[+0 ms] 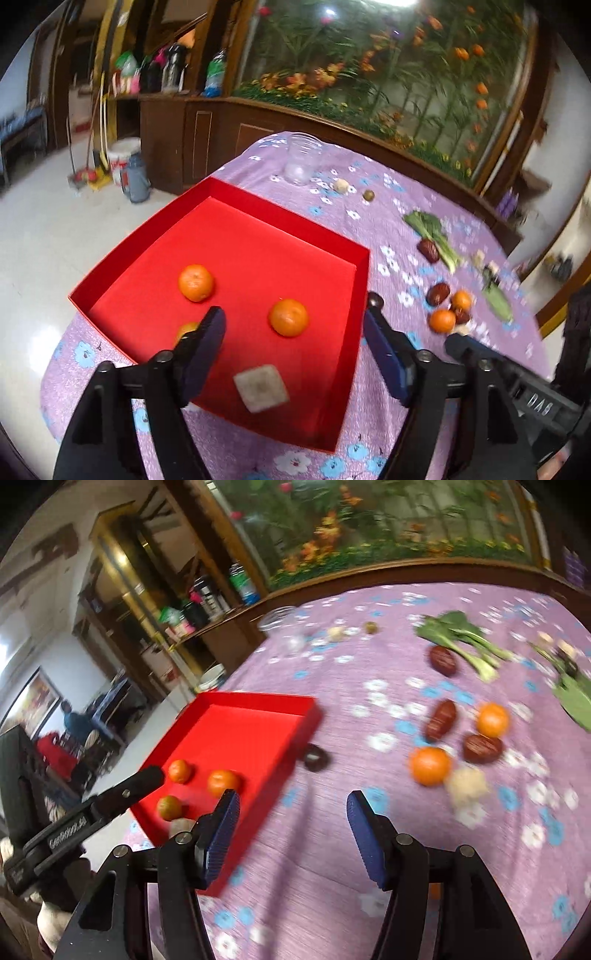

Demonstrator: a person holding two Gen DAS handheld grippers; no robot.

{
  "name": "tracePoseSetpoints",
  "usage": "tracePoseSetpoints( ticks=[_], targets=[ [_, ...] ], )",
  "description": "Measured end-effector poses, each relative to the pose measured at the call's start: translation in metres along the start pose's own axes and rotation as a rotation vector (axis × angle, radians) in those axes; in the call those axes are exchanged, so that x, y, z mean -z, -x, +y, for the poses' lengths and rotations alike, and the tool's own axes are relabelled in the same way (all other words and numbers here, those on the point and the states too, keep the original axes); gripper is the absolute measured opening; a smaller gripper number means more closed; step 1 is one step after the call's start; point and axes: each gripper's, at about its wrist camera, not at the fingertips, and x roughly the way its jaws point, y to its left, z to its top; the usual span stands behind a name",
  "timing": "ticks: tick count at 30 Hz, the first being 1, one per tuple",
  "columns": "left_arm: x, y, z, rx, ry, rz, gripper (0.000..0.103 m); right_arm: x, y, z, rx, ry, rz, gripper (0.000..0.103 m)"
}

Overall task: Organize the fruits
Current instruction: 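Move both grippers back over the remaining oranges and white cube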

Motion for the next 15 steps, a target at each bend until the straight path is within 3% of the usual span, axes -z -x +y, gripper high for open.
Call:
tracePoseSetpoints(
  ticks=[7, 15],
  targets=[
    [0.010, 0.012, -0.042, -0.004, -0.118, -0.006, 0.078, 0.010, 0.028, -0.036, -0.001, -0.078, -0.038, 0.066],
    [0.021, 0.020, -0.064, -0.014, -0.167, 0.000, 0.078, 0.019, 0.048, -0.049, -0.010, -0.087, -0.071, 0.069]
  ],
)
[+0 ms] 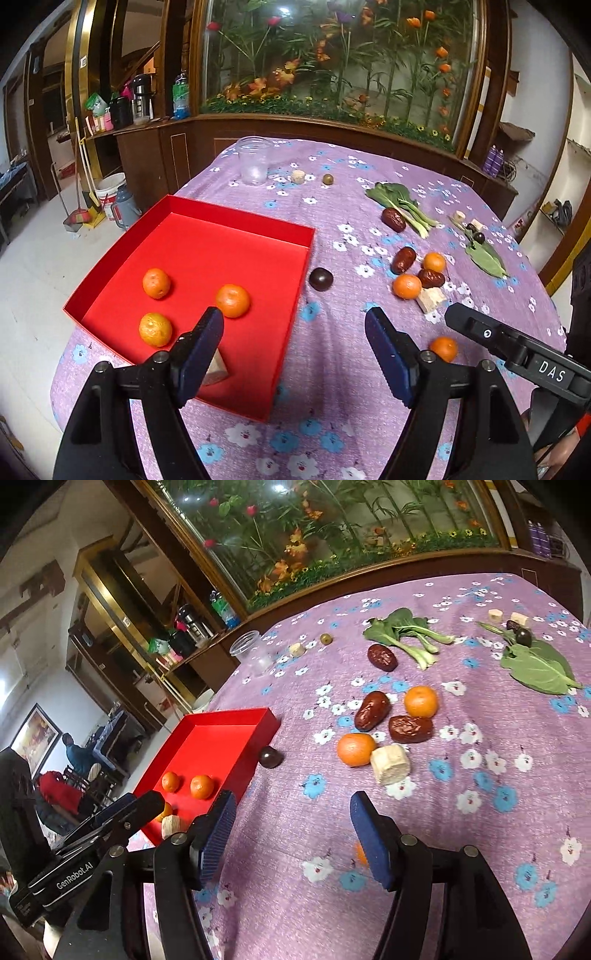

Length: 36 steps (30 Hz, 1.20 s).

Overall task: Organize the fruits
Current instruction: 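Move both grippers back over the remaining oranges and white cube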

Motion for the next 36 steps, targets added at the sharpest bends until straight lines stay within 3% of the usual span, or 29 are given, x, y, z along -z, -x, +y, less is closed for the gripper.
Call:
tracePoseSetpoints(
  ticks=[13, 20, 24, 29, 36],
  targets=[
    [0.005, -0.008, -0.018, 0.016, -0.026, 0.043, 0.078, 0.005, 0.015, -0.038, 0.022, -0.066, -0.019, 0.069],
    [0.013, -0.028, -0.028, 0.087, -0.028, 0.103, 0.078, 0.003, 0.019, -0.064, 0.062, -0.105, -0.026, 0.069],
    [0.022, -0.045, -0.050, 0.174, -0.060, 0.159, 0.078, -0.001, 0.016, -0.077, 0.101, -0.116, -0.009, 0.069],
    [0.034, -0.065, -0.081, 0.283, -0.093, 0.230, 0.078, -0.019, -0.003, -0.069, 0.120, -0.009, 0.067, 0.069],
    [0.041, -0.079, -0.098, 0.317, -0.128, 0.259, 0.078, -0.039, -0.048, -0.055, 0.146, 0.143, 0.161, 0.063]
  ],
)
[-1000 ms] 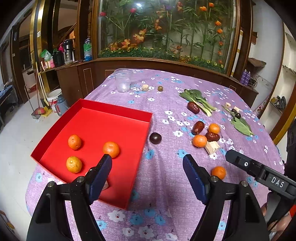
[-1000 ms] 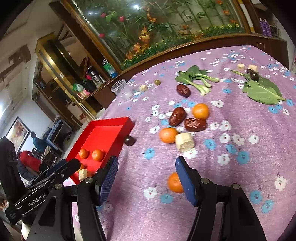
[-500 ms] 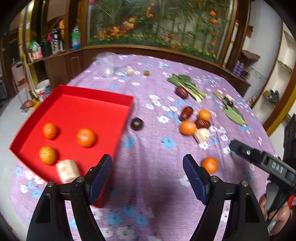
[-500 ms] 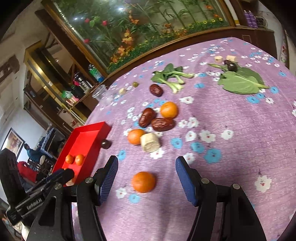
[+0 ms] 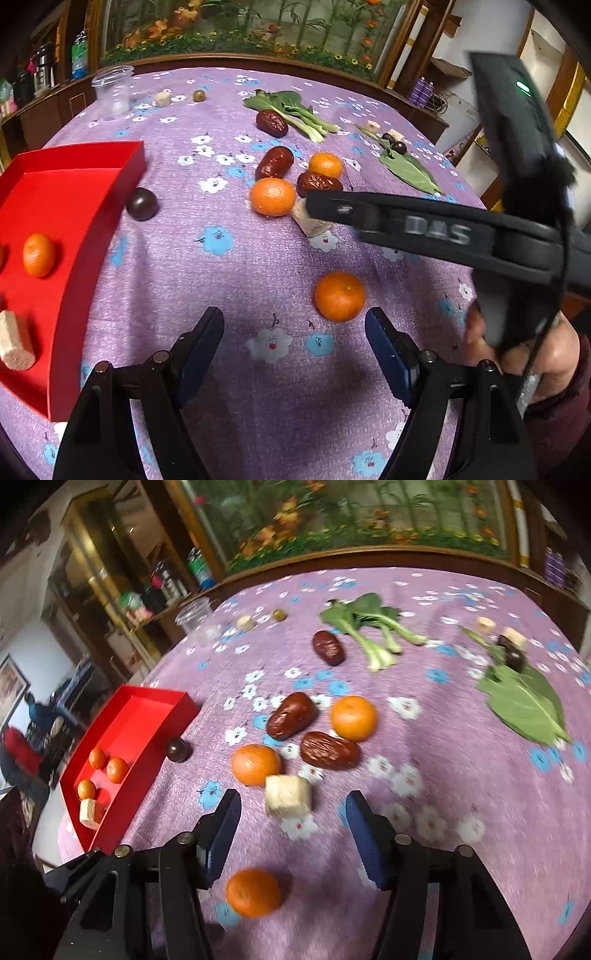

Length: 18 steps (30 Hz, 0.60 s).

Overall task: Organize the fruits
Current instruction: 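Move both grippers back over the remaining oranges and white cube, then grasp an orange with the left gripper while the right gripper grasps a white cube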

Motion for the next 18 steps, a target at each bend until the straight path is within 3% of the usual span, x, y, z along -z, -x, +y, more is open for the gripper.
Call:
tracePoseSetpoints(
  ticks=[7, 11, 15, 18],
  targets=[
    [-0.011, -0.014, -0.002, 0.005, -0.029, 0.013, 0.078, -0.002, -0.019, -0.003, -0.025, -0.019, 0.045, 0.061],
    [-0.033, -0.006, 0.024, -0.012, 0.046, -0.033, 0.077, -0.002, -0.020, -0.006, -0.025, -0.020, 0.047, 0.061],
    [-0.051, -0.016, 0.042, -0.050, 0.081, -0.017, 0.077, -0.003, -0.021, -0.009, -0.057, -0.038, 0.037, 0.050],
    [-0.062, -0.018, 0.048, -0.030, 0.105, -0.030, 0.077, -0.001, -0.020, -0.008, -0.036, -0.015, 0.039, 0.044]
  ],
)
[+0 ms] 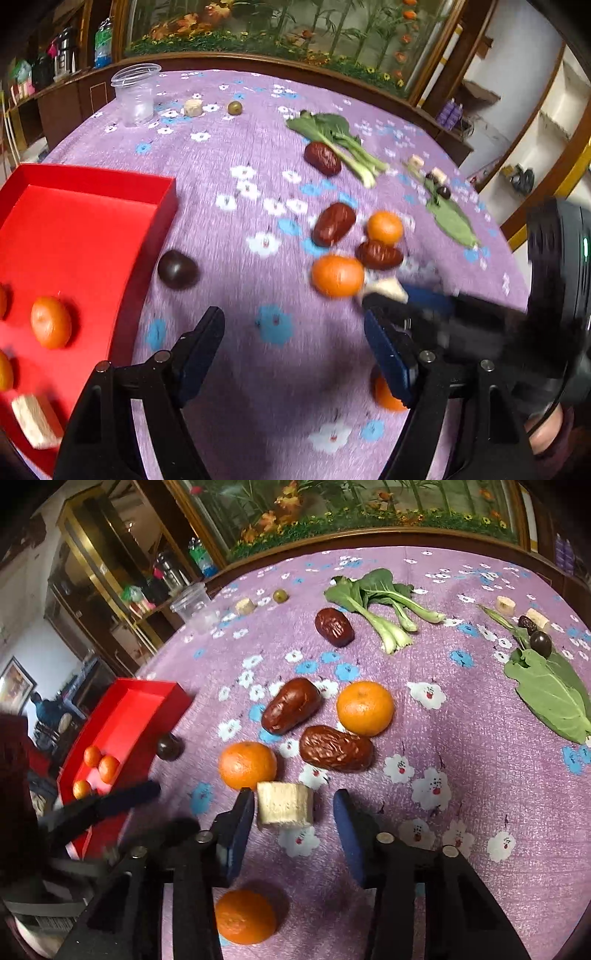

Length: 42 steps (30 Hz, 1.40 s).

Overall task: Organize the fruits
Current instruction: 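Grasp an orange with the left gripper while the right gripper grasps a white cube, then place orange and white cube into the red tray and open both grippers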

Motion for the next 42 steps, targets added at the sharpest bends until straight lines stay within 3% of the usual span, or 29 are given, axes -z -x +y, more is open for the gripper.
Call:
tracePoseSetpoints(
  ticks=[3, 7, 11, 16, 22, 28, 36, 42],
  targets=[
    [-0.010, -0.006, 0.000, -0.007, -0.006, -0.013, 0.077, 0.003, 0.003, 0.003, -0.017, 0.023, 0.006, 0.034],
    [-0.021, -0.029, -0.009, -0.001, -0.043, 0.017, 0.077, 0.008, 0.010, 0.004, 0.022, 0.052, 0.005, 0.034],
    [-0.023, -0.049, -0.023, 0.052, -0.100, 0.049, 0.074, 0.010, 0.013, -0.003, 0.027, 0.043, 0.006, 0.034],
    [-0.020, -0.051, -0.033, 0.147, -0.127, 0.051, 0.033, 0.012, 0.012, -0.002, 0.031, 0.053, -0.001, 0.035],
    [-0.016, -0.049, -0.039, 0.145, -0.131, 0.036, 0.031, 0.013, 0.009, -0.002, 0.032, 0.045, -0.006, 0.034],
    [-0.007, -0.028, -0.029, 0.157, -0.072, 0.001, 0.031, 0.018, 0.022, 0.002, 0.012, 0.028, -0.033, 0.034],
    [0.006, 0.024, 0.012, 0.156, 0.061, -0.088, 0.031, 0.022, 0.046, 0.029, 0.003, 0.066, -0.085, 0.034],
    [0.011, 0.067, 0.049, 0.095, 0.127, -0.183, 0.031, 0.025, 0.049, 0.060, -0.021, 0.113, -0.086, 0.034]
  ],
)
